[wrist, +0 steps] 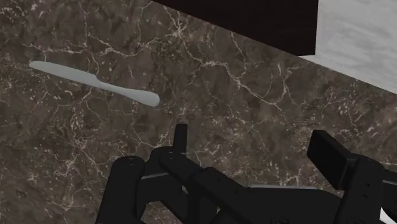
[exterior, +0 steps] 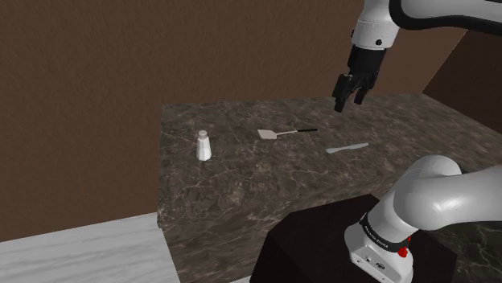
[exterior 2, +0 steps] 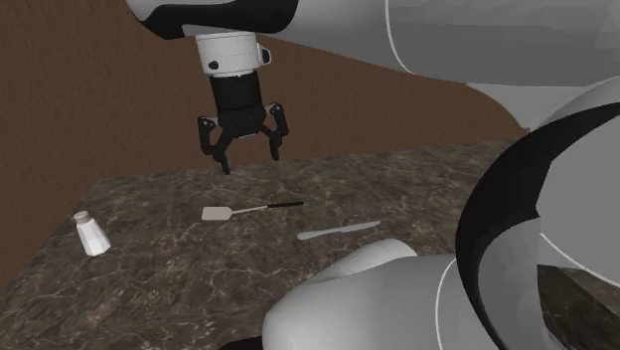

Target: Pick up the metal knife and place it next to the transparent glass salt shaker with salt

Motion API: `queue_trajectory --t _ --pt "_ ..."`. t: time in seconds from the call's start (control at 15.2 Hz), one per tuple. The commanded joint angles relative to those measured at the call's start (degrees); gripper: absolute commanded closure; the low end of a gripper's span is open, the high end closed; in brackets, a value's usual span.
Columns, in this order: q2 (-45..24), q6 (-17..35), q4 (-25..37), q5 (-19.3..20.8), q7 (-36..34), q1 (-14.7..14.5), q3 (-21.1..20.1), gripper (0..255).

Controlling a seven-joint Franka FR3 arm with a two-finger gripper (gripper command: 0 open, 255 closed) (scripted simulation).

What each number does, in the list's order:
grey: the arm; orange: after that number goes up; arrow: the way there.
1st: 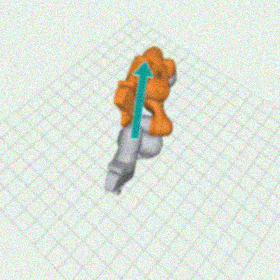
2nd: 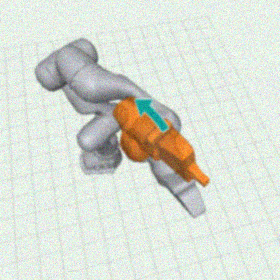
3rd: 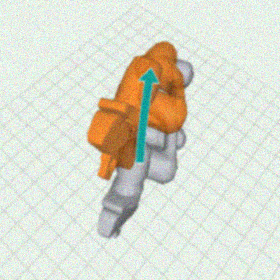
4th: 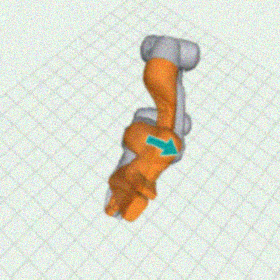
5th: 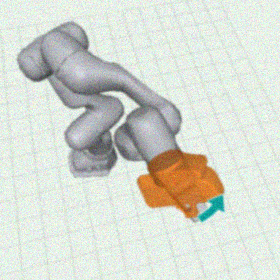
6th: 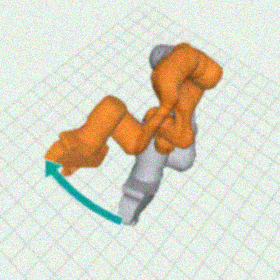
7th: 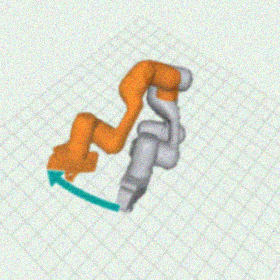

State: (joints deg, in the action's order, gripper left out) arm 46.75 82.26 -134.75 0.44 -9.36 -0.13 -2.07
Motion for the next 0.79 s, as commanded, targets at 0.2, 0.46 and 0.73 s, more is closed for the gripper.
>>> queue_trajectory --t 0.2,0.46,0.73 --pt "4.86 2.20 -6.39 3.39 10.32 -2.09 4.51 0" --pt "10.08 5.25 -13.50 9.20 24.12 -4.28 11.57 0" --pt "13.21 8.85 -18.78 16.20 38.12 -5.67 19.82 0"
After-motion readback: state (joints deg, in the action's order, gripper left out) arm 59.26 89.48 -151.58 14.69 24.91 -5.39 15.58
